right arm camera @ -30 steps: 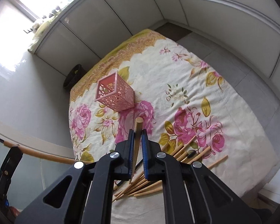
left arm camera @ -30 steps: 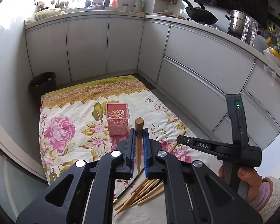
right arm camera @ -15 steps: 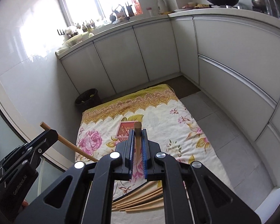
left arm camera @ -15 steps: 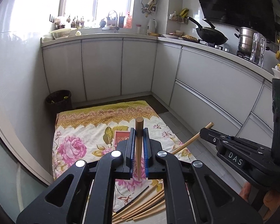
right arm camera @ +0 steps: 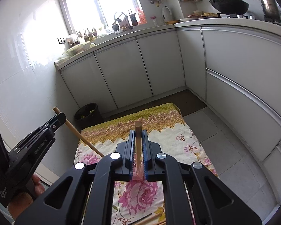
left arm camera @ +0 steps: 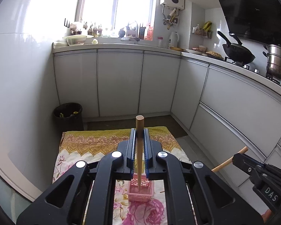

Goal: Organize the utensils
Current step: 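Lift the left gripper's chopstick upright over the pink cup while the right gripper carries its chopstick there, then open the left gripper to drop its chopstick into the cup while the right gripper releases its own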

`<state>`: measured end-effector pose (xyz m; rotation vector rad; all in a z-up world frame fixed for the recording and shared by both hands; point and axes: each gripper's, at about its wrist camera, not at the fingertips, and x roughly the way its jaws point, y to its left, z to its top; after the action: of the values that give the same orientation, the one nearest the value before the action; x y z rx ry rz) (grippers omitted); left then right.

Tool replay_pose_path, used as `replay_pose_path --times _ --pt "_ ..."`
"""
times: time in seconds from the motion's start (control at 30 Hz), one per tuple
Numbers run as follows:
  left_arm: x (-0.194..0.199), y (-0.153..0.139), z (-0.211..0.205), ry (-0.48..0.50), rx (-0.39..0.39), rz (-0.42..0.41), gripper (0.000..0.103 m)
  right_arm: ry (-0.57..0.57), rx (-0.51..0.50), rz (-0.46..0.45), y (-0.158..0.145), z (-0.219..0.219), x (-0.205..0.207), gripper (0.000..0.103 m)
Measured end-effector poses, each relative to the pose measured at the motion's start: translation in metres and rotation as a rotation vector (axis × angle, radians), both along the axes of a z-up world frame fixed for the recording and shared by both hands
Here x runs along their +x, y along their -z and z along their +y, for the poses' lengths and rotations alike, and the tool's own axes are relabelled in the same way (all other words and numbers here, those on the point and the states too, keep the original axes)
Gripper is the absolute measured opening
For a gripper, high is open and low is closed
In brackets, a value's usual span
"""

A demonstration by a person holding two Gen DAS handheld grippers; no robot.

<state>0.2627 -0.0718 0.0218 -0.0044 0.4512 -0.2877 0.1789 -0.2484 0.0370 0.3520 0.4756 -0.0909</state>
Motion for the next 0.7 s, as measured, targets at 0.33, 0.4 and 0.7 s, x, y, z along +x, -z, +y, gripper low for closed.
replay_pose_path --times 0.33,0.4,0.7 --pt "0.043 0.049 0.006 0.032 -0.021 0.118 0.024 -0.018 0.029 -0.006 0.015 0.003 0.049 0.008" --pt "0.036 0.044 0.011 0.035 -0.037 0.097 0.032 -0.020 0.030 -0.008 0.016 0.004 0.052 0.008" --pt "-0.012 0.002 0.039 0.012 -0.122 -0.027 0.034 -0.030 0.010 -0.020 0.011 0.019 0.057 0.008"
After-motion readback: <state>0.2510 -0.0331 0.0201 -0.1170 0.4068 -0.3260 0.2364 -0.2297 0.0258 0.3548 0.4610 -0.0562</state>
